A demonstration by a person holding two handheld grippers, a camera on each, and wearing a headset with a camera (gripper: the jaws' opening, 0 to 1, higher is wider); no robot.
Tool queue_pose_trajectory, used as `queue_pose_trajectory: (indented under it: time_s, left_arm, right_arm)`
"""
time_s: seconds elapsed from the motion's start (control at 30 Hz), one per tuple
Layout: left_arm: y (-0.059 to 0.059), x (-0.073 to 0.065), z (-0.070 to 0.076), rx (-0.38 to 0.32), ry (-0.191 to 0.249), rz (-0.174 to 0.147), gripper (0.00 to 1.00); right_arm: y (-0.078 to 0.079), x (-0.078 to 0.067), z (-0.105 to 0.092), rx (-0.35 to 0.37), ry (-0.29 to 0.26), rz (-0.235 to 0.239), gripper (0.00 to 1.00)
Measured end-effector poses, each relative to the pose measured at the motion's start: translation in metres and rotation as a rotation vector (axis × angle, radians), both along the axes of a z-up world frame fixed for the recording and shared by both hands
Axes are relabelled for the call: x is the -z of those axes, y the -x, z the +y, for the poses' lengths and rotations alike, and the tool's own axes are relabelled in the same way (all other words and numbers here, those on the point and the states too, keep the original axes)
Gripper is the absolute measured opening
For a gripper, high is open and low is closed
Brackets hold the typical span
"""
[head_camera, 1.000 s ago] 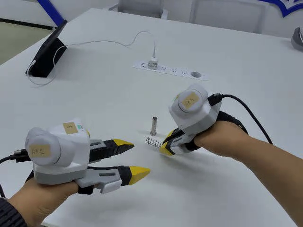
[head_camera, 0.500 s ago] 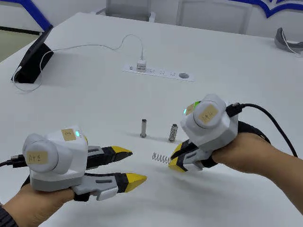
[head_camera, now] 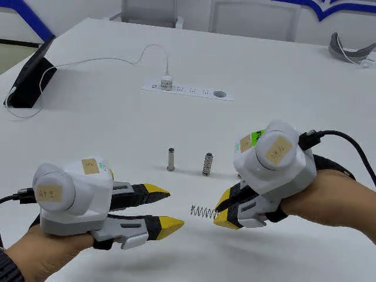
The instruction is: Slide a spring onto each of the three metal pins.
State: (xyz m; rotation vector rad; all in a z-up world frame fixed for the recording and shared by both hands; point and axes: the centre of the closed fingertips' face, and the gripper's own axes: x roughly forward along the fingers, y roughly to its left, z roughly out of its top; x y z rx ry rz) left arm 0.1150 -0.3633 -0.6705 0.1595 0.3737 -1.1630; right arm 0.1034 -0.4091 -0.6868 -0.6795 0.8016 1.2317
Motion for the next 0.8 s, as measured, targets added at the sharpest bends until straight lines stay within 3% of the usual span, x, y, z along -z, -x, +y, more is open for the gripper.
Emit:
queue_pose_trajectory:
  time_s: [0.3,0.8]
  left_arm:
    - [0.008,0.0,-0.008,0.049,-0.012,-0.003,0.31]
    - [0.024,0.001,-0.021,0.144,-0.035,-0.017,0.19]
  right_arm:
    - [0.01,-0.01,0.01,-0.059,-0.025,-0.017,0.12]
    - [0.02,-0.011,0.017,-0.154,-0.007,-0.038,0.12]
